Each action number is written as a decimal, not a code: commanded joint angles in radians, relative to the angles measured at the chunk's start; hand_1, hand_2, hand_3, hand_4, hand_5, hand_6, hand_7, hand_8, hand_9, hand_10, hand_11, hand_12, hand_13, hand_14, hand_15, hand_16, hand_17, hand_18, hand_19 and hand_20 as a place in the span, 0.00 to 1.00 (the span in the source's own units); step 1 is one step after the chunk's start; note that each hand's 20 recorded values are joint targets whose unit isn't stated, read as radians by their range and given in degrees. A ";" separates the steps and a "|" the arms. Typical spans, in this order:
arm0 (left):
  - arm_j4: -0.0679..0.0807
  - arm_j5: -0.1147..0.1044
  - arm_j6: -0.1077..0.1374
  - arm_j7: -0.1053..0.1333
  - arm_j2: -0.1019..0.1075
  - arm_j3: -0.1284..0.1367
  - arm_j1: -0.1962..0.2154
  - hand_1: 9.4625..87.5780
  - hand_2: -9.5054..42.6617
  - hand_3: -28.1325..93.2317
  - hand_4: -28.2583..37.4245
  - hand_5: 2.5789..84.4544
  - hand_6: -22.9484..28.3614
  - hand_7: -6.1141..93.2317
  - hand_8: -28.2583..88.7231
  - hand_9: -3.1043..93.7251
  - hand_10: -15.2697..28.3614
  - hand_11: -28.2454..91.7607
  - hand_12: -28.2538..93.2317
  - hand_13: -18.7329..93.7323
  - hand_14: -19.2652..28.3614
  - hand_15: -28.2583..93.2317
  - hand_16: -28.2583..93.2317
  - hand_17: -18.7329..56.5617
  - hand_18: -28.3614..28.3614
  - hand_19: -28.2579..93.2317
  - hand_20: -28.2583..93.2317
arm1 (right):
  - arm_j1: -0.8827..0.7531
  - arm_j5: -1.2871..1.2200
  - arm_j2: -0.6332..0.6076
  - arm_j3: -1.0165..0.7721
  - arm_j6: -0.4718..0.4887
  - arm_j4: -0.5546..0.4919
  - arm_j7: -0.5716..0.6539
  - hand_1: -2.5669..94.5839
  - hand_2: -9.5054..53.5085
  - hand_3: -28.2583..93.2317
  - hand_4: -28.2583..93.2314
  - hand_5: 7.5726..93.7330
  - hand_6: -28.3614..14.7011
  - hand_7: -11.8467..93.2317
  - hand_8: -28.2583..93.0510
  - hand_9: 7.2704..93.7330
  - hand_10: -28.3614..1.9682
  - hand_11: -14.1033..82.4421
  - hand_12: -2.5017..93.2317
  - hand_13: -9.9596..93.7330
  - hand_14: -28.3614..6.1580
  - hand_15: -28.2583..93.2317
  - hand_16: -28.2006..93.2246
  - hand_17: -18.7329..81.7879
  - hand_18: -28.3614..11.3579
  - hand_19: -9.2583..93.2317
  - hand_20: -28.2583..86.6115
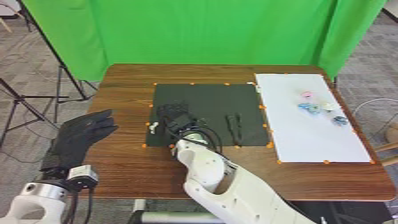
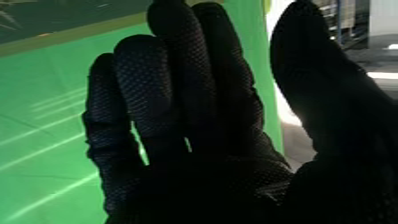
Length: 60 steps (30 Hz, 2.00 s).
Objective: Arrange flowers
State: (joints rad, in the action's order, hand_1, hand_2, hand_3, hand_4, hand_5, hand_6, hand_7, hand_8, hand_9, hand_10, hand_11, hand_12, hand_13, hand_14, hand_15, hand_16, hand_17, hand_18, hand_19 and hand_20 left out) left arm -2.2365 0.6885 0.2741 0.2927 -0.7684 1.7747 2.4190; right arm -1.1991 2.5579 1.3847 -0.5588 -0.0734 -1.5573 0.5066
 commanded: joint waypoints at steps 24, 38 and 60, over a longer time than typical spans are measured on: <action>-0.007 -0.020 0.023 0.030 -0.006 0.014 0.041 0.22 0.30 0.91 0.22 0.53 0.72 0.20 0.17 0.42 0.86 0.53 0.30 0.41 1.00 0.71 0.13 0.12 0.87 0.70 0.33 | -0.083 0.268 0.039 -0.142 0.538 -0.081 -0.253 0.04 0.45 0.82 0.03 0.39 0.58 0.24 0.13 0.09 0.00 0.48 0.40 0.02 0.00 0.92 0.41 0.04 0.05 0.69 0.54; -0.014 -0.042 0.047 0.045 0.032 0.023 0.062 0.22 0.30 0.91 0.22 0.53 0.72 0.20 0.17 0.43 0.86 0.53 0.30 0.41 1.00 0.71 0.13 0.12 0.87 0.70 0.33 | -0.027 0.182 -0.006 -0.063 0.420 -0.116 -0.210 0.03 0.44 0.83 0.04 0.46 0.54 0.27 0.13 0.12 0.00 0.49 0.38 0.04 0.00 0.93 0.42 0.04 0.04 0.69 0.54; -0.049 -0.042 0.077 0.076 -0.024 0.091 0.210 0.22 0.30 0.91 0.22 0.53 0.72 0.20 0.17 0.43 0.86 0.53 0.30 0.41 1.00 0.71 0.13 0.12 0.87 0.70 0.33 | 0.068 0.044 -0.146 -0.013 0.275 -0.225 -0.132 0.10 0.35 0.88 0.03 0.43 0.53 0.28 0.13 0.26 0.00 0.46 0.30 0.18 0.00 0.89 0.38 0.11 0.00 0.67 0.59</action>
State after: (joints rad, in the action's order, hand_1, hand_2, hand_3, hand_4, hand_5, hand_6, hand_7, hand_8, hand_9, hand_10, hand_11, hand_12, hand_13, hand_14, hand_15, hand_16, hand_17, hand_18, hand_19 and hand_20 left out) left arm -2.2545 0.6587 0.3148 0.3330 -0.7605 1.8191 2.4927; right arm -1.2011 2.7193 1.3482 -0.5911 0.3131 -1.6741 0.3265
